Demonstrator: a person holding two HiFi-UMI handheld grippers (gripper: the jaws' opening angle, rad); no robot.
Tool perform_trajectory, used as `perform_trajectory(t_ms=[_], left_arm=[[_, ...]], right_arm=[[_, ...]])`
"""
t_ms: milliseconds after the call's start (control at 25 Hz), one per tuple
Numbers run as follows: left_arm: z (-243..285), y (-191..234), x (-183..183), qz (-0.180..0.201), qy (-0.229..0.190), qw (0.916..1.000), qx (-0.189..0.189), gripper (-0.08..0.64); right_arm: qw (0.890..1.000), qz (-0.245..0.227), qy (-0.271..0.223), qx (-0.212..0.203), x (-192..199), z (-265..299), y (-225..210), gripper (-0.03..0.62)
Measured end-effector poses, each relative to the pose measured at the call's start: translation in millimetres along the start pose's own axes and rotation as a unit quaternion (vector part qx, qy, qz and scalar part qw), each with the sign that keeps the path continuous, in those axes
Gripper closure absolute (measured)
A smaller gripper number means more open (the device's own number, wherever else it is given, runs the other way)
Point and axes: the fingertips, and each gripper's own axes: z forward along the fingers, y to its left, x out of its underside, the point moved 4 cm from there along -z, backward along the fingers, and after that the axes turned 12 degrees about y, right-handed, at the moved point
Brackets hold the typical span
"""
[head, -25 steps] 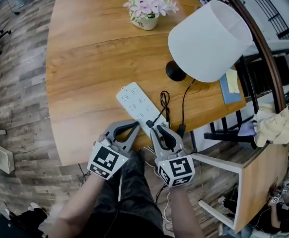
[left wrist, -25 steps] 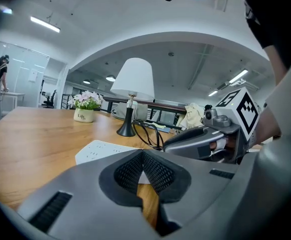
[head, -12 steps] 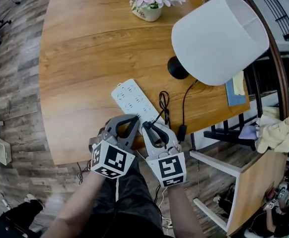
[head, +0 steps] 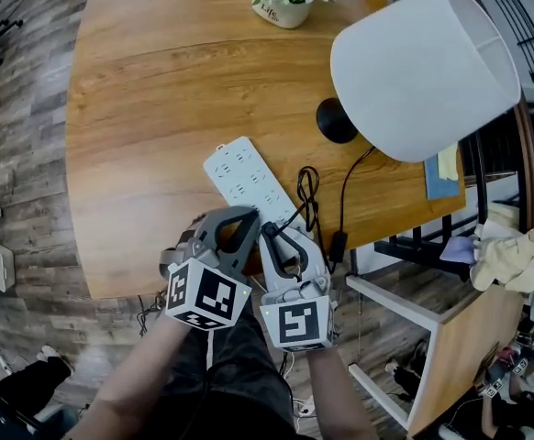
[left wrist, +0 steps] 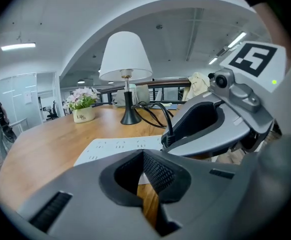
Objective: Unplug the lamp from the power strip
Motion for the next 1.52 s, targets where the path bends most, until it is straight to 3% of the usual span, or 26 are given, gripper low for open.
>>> perform_trajectory(t_ms=[160,400,480,760,1120,1200,1400,1520], left_arm=[[0,0,-1,0.005,0.002,1.0,0.004,0.565],[2,4,-4,-0.015,-0.003,0.9998,0.013,0.565],[4,3,-5,-0.004,0.003,1.0,0.006,0.565],[4,4,-5,-0.017,-0.001,0.9998,0.01,0.565],[5,7,-8,-0.019,-0.013,0.9996,0.018,0.565],[7,7,-9,-0.017,-0.009,0.9997,0.017,0.565],[8,7,-9,-0.016,-0.003,0.9998,0.013,0.565],[7,7,-9,-0.016,-0.005,0.9998,0.012,0.565]], right_arm=[[0.998,0.037,-0.028,-0.038,-1,0,-4,0.52],[0.984,0.137,-0.029,-0.108,5,0,-16,0.523],[0.985,0.138,-0.025,-0.101,4,-1,-17,0.523],[0.998,0.055,-0.02,-0.014,-3,-2,-4,0.525],[0.983,0.157,-0.037,-0.084,1,-2,-19,0.525],[0.984,0.158,-0.035,-0.07,1,-2,-18,0.525],[0.995,0.093,-0.026,-0.015,-6,-2,-7,0.525],[0.993,0.111,-0.036,-0.019,-5,-2,-7,0.525]])
